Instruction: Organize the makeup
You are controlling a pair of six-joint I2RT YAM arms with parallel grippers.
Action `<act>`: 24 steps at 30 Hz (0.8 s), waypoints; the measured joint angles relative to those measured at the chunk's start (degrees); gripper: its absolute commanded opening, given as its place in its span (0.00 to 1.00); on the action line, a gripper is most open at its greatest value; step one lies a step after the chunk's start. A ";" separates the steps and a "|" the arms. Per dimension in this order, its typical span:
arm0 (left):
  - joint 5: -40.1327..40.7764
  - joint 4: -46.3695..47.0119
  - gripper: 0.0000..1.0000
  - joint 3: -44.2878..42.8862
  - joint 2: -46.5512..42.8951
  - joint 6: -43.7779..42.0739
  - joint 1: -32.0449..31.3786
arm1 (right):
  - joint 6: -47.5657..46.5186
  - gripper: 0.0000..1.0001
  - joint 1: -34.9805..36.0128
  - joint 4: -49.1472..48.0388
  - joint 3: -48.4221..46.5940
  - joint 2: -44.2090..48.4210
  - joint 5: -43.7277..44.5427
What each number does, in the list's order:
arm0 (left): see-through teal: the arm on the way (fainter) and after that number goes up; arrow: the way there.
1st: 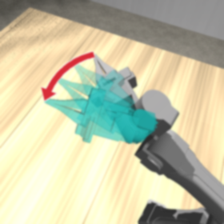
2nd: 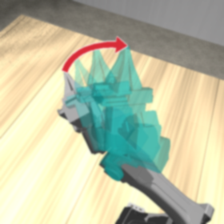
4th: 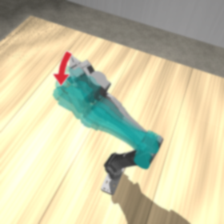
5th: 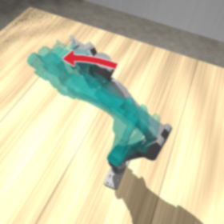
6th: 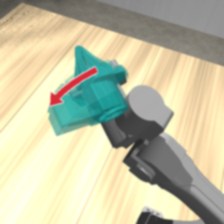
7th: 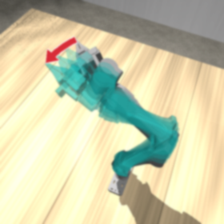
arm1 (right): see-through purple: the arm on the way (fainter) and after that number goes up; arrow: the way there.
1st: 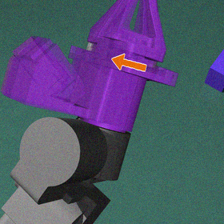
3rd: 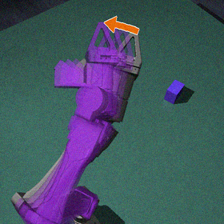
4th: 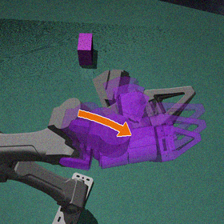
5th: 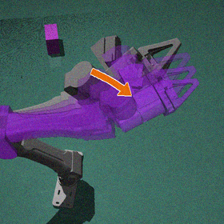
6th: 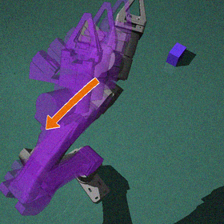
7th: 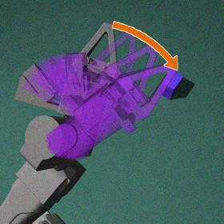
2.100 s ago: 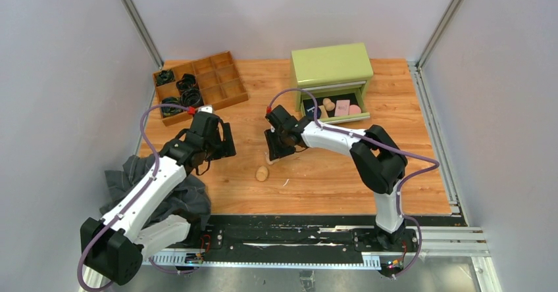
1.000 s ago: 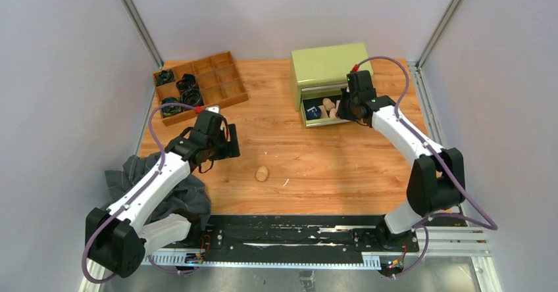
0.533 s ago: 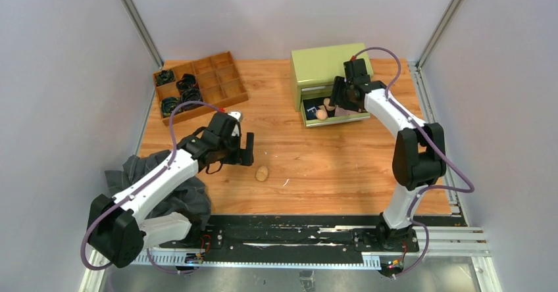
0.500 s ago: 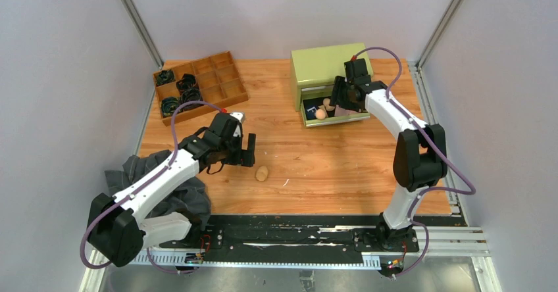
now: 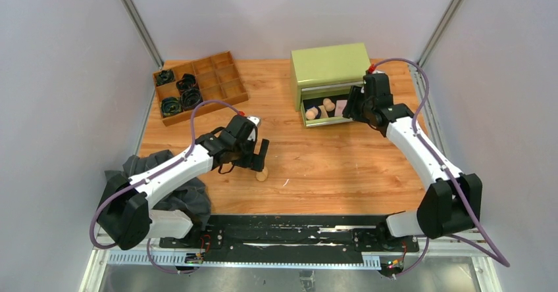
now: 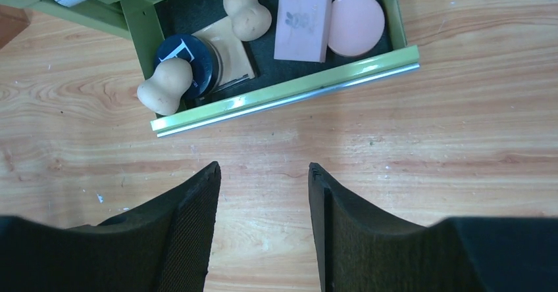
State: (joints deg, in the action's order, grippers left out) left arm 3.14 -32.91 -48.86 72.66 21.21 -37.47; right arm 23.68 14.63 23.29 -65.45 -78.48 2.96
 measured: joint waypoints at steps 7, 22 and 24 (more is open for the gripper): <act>0.13 0.83 0.98 -0.31 0.44 0.15 0.00 | -0.22 0.53 4.17 -1.27 -2.36 -7.76 -2.38; 2.45 0.22 0.98 -0.33 0.42 0.24 -0.02 | 0.59 0.22 9.35 -3.02 -17.46 -29.16 -7.54; 2.62 0.02 0.98 -0.33 0.42 0.24 -0.02 | 0.61 0.05 9.38 -3.10 -18.08 -29.92 -8.00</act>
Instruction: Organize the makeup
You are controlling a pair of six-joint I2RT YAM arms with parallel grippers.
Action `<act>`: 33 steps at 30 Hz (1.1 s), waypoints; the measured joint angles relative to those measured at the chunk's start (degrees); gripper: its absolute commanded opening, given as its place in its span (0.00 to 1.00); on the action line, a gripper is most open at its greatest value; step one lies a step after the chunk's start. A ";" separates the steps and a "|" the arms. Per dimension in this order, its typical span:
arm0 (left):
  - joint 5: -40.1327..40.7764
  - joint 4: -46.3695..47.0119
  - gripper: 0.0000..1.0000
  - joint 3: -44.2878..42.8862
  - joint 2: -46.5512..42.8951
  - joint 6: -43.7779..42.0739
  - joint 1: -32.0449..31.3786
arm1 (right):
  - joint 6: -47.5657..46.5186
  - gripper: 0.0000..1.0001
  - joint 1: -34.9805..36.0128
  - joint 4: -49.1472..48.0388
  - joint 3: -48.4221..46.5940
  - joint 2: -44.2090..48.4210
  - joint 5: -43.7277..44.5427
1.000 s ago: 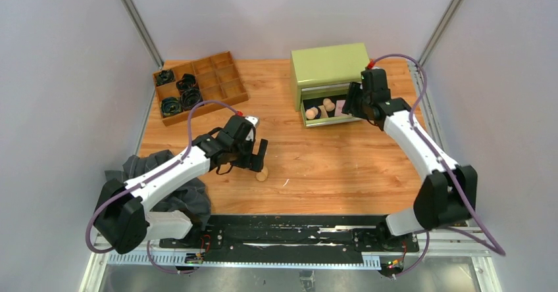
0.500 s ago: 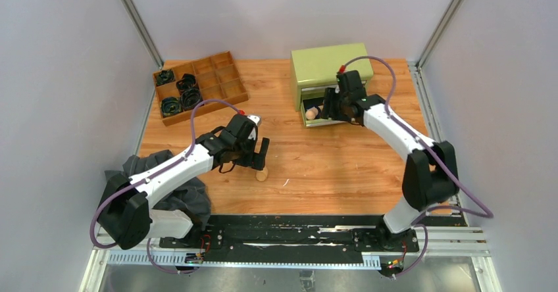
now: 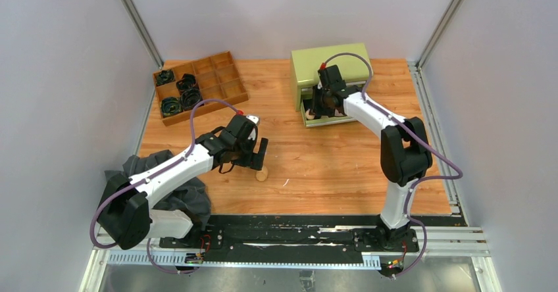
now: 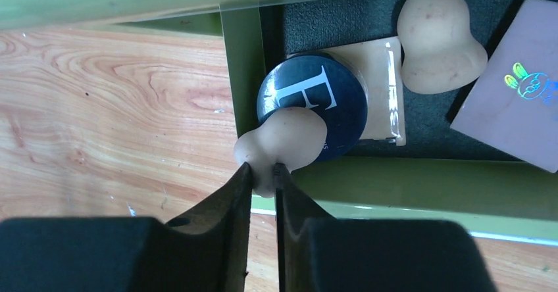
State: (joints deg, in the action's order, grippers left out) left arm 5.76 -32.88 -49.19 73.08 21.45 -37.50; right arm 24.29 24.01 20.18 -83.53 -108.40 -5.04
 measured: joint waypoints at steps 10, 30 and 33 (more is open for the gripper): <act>0.42 -0.24 0.98 0.00 0.02 -0.07 0.00 | -0.13 0.01 -0.48 0.46 2.08 4.55 1.81; -1.66 1.88 0.95 -0.22 -0.35 -0.44 0.02 | -0.94 0.59 -8.70 1.07 4.07 7.28 8.28; -1.97 2.64 0.95 -0.22 -0.55 -0.44 -0.02 | -1.03 0.58 -8.70 0.76 7.45 13.18 9.55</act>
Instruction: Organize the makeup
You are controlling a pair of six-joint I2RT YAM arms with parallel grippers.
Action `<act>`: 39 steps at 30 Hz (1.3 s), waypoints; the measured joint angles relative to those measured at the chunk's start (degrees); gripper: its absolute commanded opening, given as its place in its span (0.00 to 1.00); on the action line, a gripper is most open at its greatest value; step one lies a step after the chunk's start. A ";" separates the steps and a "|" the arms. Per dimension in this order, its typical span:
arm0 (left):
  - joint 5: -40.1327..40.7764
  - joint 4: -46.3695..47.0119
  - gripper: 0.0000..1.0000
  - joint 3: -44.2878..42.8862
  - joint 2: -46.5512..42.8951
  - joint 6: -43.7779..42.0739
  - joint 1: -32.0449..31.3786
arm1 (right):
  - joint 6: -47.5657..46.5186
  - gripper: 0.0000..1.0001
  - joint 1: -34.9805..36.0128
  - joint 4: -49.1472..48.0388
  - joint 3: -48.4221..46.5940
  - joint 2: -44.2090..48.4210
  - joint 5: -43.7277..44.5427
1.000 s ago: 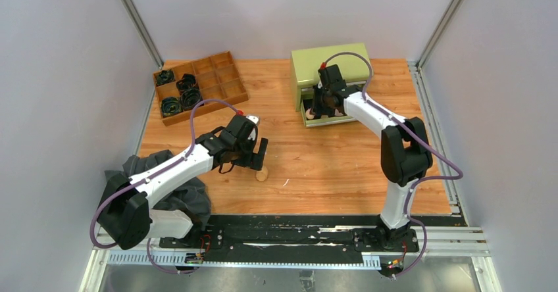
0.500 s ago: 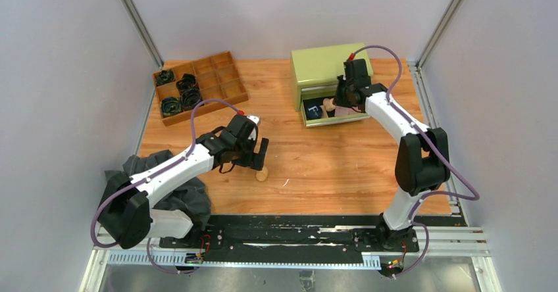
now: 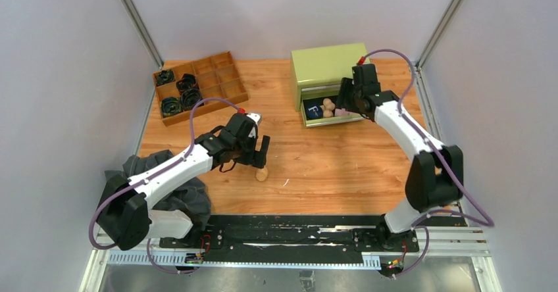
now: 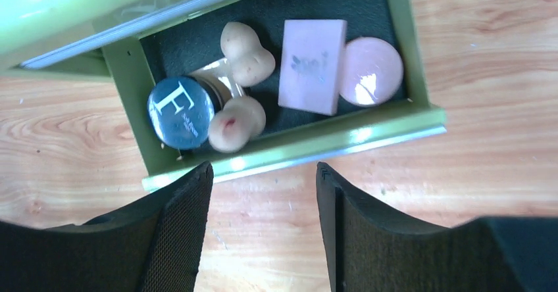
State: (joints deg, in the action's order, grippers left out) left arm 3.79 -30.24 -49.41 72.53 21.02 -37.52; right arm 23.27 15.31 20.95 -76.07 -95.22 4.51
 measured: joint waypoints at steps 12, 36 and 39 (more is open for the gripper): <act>-1.03 1.07 0.86 -0.11 5.73 -0.04 -3.17 | -0.17 0.56 -0.11 0.87 20.59 25.59 3.19; -4.04 2.03 0.20 -13.81 17.68 2.99 -7.48 | -0.44 0.55 -1.14 5.44 21.99 33.35 4.59; -4.83 2.51 0.21 -22.36 20.70 2.99 -8.31 | -0.72 0.55 -3.58 7.82 20.37 35.26 4.76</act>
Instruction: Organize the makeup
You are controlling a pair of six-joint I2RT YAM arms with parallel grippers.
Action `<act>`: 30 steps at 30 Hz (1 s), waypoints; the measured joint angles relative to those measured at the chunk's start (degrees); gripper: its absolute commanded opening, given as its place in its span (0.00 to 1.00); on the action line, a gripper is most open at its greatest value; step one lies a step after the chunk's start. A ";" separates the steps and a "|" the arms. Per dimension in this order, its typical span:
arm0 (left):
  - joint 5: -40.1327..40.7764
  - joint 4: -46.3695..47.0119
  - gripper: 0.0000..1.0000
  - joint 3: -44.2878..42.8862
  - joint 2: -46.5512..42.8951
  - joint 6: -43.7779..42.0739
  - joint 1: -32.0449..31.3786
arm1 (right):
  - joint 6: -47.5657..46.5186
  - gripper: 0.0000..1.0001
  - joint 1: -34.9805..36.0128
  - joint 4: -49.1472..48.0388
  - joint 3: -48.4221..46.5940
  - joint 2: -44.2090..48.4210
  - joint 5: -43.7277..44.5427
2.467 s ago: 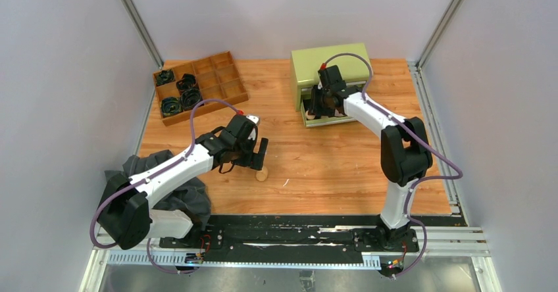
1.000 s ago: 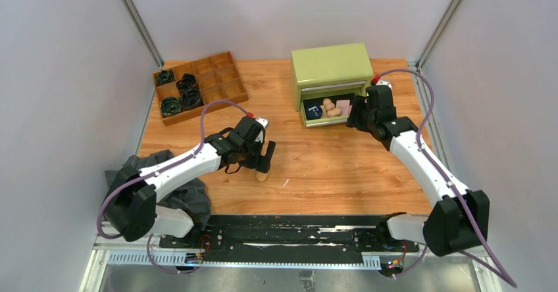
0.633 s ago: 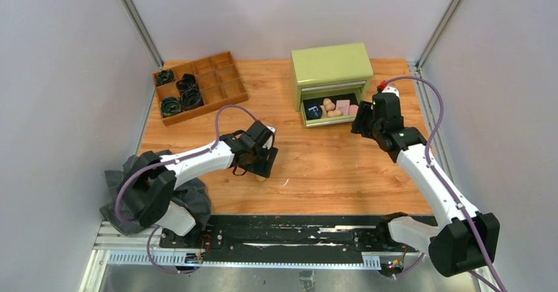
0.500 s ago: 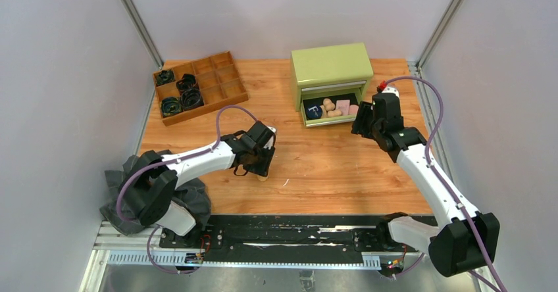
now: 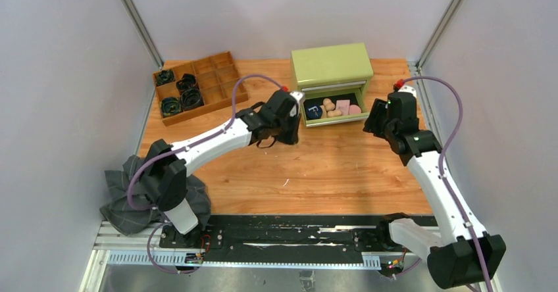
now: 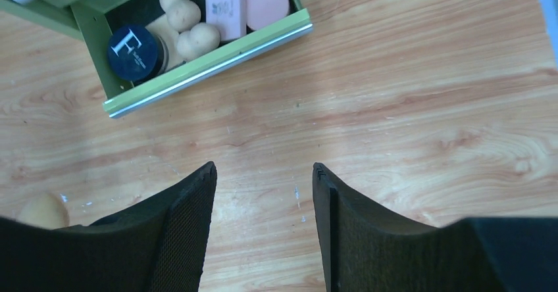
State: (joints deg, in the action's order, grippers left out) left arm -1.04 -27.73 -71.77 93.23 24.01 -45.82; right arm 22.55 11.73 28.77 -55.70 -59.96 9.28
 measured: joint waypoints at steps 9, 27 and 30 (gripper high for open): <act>-2.03 1.90 0.21 -34.07 22.60 -1.55 -0.90 | 1.68 0.53 -2.08 6.01 -4.22 8.85 -1.97; 5.73 4.22 0.75 -65.07 50.42 -5.31 -1.03 | 2.54 0.52 -2.08 16.31 -7.80 10.49 -2.60; 5.79 4.02 0.74 -65.11 51.04 -5.66 -1.09 | 2.58 0.52 -2.08 16.35 -7.80 10.12 -2.62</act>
State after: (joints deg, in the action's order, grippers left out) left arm 4.75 -23.70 -136.88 144.27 18.35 -46.92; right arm 25.12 9.65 45.12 -63.51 -49.84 6.66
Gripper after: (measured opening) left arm 0.748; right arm 0.526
